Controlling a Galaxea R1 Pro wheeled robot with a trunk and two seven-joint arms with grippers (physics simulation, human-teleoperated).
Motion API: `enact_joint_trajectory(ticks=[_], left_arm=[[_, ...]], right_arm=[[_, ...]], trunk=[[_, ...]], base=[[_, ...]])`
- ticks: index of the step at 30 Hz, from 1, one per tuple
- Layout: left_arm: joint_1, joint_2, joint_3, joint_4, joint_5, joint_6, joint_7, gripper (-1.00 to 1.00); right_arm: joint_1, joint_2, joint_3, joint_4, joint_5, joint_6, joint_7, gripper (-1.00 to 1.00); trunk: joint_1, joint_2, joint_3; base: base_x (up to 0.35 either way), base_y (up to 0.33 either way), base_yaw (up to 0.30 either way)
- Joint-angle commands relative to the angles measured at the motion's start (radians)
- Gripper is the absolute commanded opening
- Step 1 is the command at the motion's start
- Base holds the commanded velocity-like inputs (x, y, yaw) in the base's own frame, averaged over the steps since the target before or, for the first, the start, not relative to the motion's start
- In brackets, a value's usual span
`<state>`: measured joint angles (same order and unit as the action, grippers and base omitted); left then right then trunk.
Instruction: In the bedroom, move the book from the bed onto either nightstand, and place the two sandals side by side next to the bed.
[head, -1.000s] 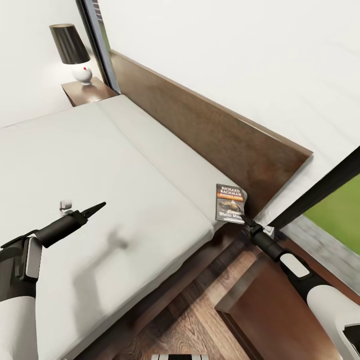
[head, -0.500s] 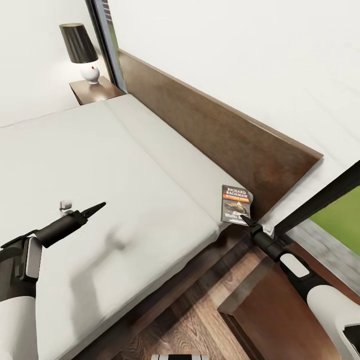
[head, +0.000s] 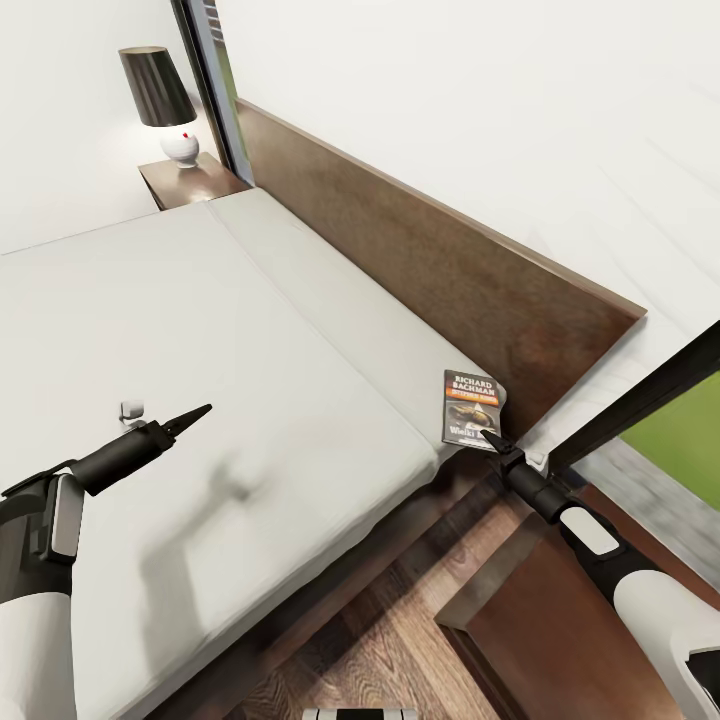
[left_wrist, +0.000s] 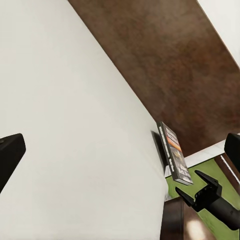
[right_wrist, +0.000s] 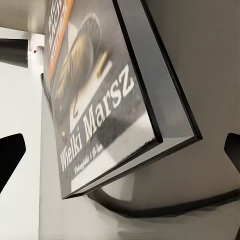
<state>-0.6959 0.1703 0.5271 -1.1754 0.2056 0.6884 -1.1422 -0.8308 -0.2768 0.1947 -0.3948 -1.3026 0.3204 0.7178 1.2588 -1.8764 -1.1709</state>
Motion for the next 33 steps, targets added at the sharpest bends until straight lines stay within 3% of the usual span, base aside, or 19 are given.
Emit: enact_joint_trajectory(ticks=[1,33], left_arm=[[-0.001,0.0,0.001,0.0,0.003,0.008,-0.002,1.0],[-0.001,0.0,0.001,0.0,0.003,0.008,-0.002,1.0]], right_arm=[[-0.001,-0.001,0.005,0.001,-0.011,0.006,0.002,1.0],[-0.001,-0.001,0.005,0.001,-0.011,0.005,0.002,1.0]], trunk=[[0.0,0.0,-0.001],[0.0,0.0,-0.001]], base=[[0.0,0.0,0.0],[0.0,0.0,0.0]])
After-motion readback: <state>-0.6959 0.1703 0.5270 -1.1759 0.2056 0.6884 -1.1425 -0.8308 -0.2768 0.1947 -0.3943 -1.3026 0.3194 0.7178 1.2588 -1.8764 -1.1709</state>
